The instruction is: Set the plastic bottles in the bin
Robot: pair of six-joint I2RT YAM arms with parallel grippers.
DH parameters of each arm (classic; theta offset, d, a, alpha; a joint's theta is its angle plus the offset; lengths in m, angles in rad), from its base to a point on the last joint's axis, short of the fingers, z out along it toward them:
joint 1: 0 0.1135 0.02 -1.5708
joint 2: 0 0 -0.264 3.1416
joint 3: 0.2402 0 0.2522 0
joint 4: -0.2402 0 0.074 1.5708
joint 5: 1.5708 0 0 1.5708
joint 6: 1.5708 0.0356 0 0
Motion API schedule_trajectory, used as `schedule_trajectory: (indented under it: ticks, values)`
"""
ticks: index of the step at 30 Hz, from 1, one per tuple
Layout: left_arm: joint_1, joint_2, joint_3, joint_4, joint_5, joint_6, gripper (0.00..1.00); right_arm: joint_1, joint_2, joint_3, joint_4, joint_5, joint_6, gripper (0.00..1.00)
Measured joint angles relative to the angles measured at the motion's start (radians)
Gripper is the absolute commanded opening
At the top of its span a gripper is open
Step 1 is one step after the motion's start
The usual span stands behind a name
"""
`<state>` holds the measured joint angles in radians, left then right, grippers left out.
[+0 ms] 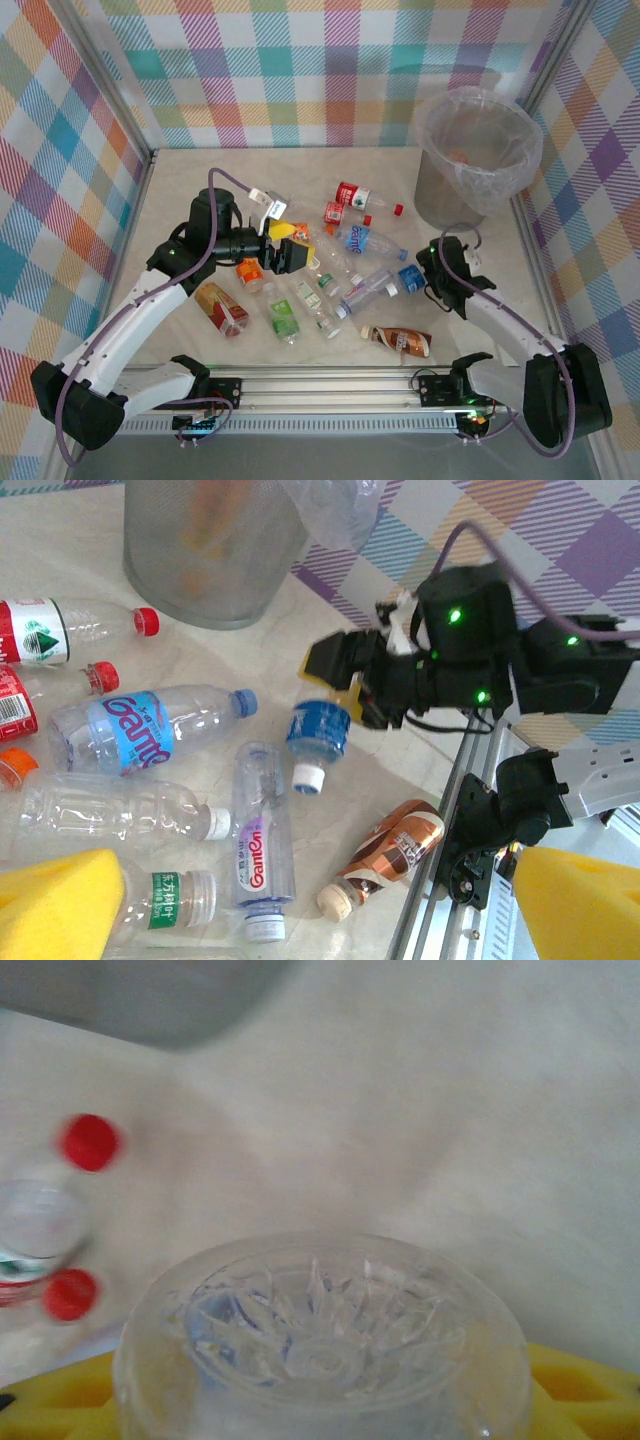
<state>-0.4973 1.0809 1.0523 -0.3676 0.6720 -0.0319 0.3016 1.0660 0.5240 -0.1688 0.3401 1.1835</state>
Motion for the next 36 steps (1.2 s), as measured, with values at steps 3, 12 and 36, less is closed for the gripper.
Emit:
schedule_trajectory:
  ticks: [3,12,36]
  values:
    - [0.0,0.0,0.0,0.0,0.0,0.0,1.0,0.0,-0.037,0.082,0.016,0.016,-0.114,0.63]
    - [0.0,0.016,0.006,0.0,0.006,0.0,1.0,0.0,-0.012,0.372,0.032,-0.059,-0.479,0.62]
    - [-0.002,0.026,0.007,0.0,0.023,0.007,1.0,-0.132,0.452,1.198,-0.049,-0.035,-0.938,0.61]
